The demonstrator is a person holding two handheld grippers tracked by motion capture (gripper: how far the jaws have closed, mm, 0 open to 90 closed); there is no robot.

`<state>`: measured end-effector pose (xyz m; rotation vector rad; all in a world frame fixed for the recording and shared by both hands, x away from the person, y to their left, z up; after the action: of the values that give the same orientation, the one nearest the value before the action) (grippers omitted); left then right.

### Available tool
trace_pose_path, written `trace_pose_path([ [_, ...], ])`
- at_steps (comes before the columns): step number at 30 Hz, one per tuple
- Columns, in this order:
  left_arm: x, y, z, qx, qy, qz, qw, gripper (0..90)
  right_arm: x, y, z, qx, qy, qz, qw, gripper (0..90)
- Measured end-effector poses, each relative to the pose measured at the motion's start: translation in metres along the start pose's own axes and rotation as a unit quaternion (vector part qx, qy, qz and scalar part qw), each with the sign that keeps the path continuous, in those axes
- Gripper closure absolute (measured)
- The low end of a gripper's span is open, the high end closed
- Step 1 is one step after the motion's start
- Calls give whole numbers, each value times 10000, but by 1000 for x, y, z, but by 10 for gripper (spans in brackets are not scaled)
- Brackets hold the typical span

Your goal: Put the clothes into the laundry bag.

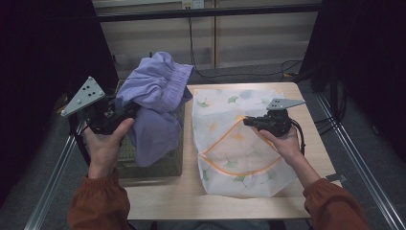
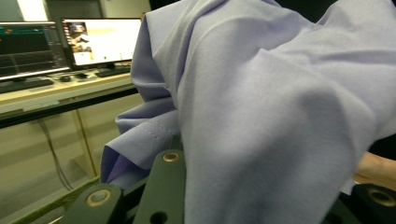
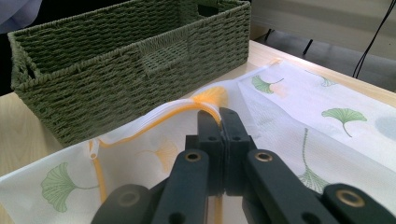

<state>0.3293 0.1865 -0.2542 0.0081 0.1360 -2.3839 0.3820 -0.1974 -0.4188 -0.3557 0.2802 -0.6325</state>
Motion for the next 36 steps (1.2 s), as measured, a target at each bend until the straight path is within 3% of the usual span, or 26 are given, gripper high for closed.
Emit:
trace_pose_path([
  [7, 14, 11, 5, -15, 59, -214, 9998, 761, 1, 0, 0, 2, 5, -2, 10000, 897],
  [8, 16, 14, 6, -72, 140, -289, 9995, 761, 1, 0, 0, 3, 17, -4, 10000, 897],
  [13, 28, 32, 10, -62, 122, -493, 9987, 761, 2, 0, 0, 10, 23, -4, 10000, 897],
  [18, 42, 42, 4, -110, 127, -744, 9971, 761, 1, 0, 1, 25, 19, 23, 10000, 897],
  [36, 71, 60, -6, -184, 18, -1120, 9935, 760, 1, 0, 2, 131, 38, 87, 9999, 897],
])
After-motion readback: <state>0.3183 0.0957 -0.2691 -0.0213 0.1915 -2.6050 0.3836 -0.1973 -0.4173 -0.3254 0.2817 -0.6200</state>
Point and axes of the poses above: each handheld gripper's, and its own axes: y roughly forward along the jaws, z roughly out of its top, x roughly to its right, the point moved 4 cm from there along y, roughly forward along the jaws, and after that the axes turned 4 degrees about z, right-handed, at the moved point
